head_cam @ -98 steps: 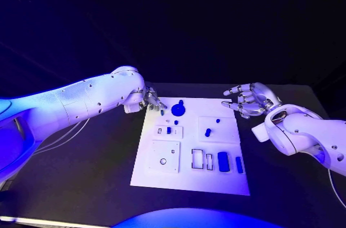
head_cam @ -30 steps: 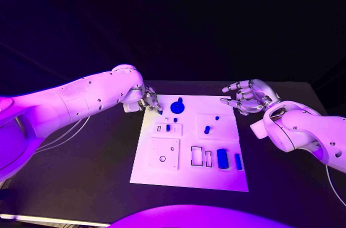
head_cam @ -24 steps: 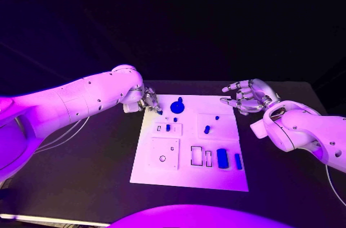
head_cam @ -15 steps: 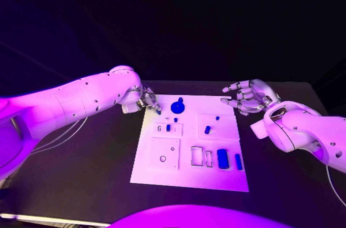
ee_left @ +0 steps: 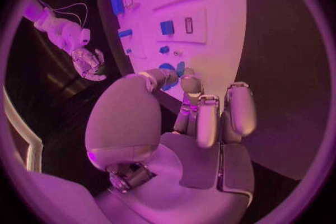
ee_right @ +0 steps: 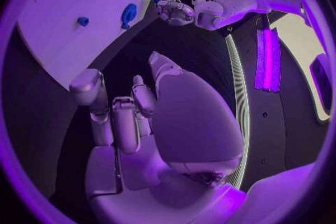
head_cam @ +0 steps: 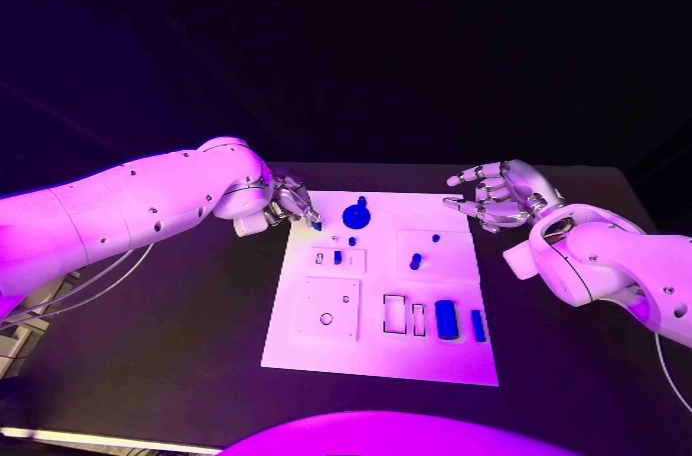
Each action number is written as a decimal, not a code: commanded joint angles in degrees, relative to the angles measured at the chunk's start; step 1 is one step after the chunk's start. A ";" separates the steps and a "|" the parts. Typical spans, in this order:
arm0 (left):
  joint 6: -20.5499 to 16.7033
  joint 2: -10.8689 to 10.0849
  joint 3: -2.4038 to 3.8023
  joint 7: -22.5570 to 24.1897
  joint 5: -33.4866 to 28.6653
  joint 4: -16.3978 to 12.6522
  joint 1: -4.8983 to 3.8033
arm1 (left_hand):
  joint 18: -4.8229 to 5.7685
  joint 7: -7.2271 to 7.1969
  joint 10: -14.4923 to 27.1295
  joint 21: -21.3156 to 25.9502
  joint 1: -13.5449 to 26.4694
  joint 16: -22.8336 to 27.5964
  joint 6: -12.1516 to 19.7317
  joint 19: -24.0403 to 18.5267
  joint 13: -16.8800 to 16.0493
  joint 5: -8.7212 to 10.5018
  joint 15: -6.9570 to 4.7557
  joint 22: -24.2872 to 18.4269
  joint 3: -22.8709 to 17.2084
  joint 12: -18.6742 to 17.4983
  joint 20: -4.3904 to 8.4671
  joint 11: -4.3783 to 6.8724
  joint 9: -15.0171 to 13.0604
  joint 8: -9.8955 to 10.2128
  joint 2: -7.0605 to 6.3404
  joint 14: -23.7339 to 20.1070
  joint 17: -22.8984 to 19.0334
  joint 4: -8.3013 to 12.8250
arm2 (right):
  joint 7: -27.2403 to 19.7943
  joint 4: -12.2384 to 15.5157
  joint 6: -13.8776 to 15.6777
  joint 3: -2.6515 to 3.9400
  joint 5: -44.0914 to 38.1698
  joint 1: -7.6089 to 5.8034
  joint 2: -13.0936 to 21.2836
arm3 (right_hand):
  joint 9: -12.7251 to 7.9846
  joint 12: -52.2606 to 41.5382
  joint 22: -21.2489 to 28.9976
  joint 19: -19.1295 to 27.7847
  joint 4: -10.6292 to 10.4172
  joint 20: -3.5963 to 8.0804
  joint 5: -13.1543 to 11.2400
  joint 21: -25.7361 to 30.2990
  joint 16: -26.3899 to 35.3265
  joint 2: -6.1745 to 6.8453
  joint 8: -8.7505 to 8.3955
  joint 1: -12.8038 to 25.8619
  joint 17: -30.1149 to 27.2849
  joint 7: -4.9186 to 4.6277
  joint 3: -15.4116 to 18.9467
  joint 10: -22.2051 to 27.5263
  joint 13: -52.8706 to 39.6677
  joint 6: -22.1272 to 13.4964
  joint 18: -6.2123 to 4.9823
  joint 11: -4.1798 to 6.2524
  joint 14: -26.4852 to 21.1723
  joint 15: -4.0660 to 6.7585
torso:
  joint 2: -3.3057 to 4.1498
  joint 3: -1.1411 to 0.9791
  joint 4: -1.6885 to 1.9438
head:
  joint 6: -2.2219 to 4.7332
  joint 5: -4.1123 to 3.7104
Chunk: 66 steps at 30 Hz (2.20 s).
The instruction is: Assemble the parts on the task board
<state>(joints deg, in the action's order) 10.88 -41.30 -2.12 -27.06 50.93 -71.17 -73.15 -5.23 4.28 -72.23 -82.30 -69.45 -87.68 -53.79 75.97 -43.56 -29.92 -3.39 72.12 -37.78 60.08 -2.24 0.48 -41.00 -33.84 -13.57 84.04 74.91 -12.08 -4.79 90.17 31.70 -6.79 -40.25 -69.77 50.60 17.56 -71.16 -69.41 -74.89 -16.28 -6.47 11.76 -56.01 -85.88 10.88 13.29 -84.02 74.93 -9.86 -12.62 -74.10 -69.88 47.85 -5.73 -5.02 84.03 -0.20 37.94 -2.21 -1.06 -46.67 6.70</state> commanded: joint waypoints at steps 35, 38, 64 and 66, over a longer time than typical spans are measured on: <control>-1.41 -4.33 -0.91 -1.05 9.34 -10.82 3.06 | 1.07 -0.30 -1.11 -0.63 0.96 -0.42 -1.12 0.74 -0.85 -1.38 -0.49 0.66 -13.42 0.81 0.08 0.12 -0.13 -0.10 -0.37 4.90 11.17 14.24 | -0.60 0.09 0.10 0.02 -0.38 0.05 0.45 | -0.08 -0.46 0.02 -0.12 0.03 0.02 0.34 0.26 0.30 -0.60 0.37 0.02 5.04 0.09 -0.32 -0.19 -0.04 0.09 -1.09 0.23 3.16 -0.32 | 0.15 -0.02 -0.07 | -0.48 0.69; -0.83 -4.37 -0.95 -1.17 9.43 -10.95 3.10 | 1.07 -0.30 -1.11 -0.63 0.96 -0.42 -1.12 0.74 -0.85 -1.38 -0.49 0.66 -13.42 0.81 0.08 0.12 -0.13 -0.10 -0.37 4.90 11.17 14.24 | -0.62 0.08 0.08 0.02 -0.38 0.05 0.43 | -0.08 -0.46 0.02 -0.12 0.03 0.02 0.34 0.26 0.30 -0.60 0.37 0.02 5.04 0.09 -0.32 -0.19 -0.04 0.09 -1.09 0.23 3.16 -0.32 | 0.11 -0.01 -0.13 | -0.52 0.72; 0.57 -3.94 -1.12 -1.05 10.42 -10.73 3.45 | 1.10 -0.34 -1.19 -0.70 1.12 -0.50 -1.26 0.82 -0.78 -1.66 -0.51 0.79 -13.46 0.78 0.12 0.16 -0.13 -0.09 -0.49 4.94 11.34 14.39 | -0.71 0.06 -0.03 0.02 -0.51 0.07 0.42 | -0.08 -0.46 0.02 -0.12 0.03 0.02 0.34 0.26 0.30 -0.60 0.37 0.02 5.04 0.09 -0.32 -0.19 -0.04 0.09 -1.09 0.23 3.16 -0.32 | 0.17 -0.05 -0.23 | -0.58 0.77; 0.55 -3.85 -1.15 -1.02 10.49 -10.62 3.52 | 1.11 -0.35 -1.23 -0.72 1.19 -0.51 -1.31 0.83 -0.79 -1.72 -0.52 0.82 -13.46 0.78 0.13 0.17 -0.12 -0.07 -0.52 4.95 11.34 14.44 | -0.70 0.06 -0.02 0.02 -0.51 0.08 0.45 | -0.08 -0.46 0.02 -0.12 0.03 0.02 0.34 0.26 0.30 -0.60 0.37 0.02 5.04 0.09 -0.32 -0.19 -0.04 0.09 -1.09 0.23 3.16 -0.32 | 0.17 -0.06 -0.22 | -0.63 0.77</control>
<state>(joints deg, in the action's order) 10.48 -45.37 -3.20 -28.31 60.74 -81.80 -69.79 -5.24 3.78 -73.23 -82.72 -68.26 -87.89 -54.71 76.36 -44.35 -31.51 -3.36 72.86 -37.48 60.55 -2.25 0.49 -41.05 -33.66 -14.76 84.04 74.91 -11.77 -4.80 90.18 31.84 -6.79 -40.27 -69.72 51.02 17.53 -71.52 -69.41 -74.89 -16.28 -6.47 11.76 -56.01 -85.88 10.88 13.29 -84.02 74.90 -9.86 -12.60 -74.10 -69.88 47.84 -5.73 -5.02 84.03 -0.20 38.08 -2.25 -1.26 -47.27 7.51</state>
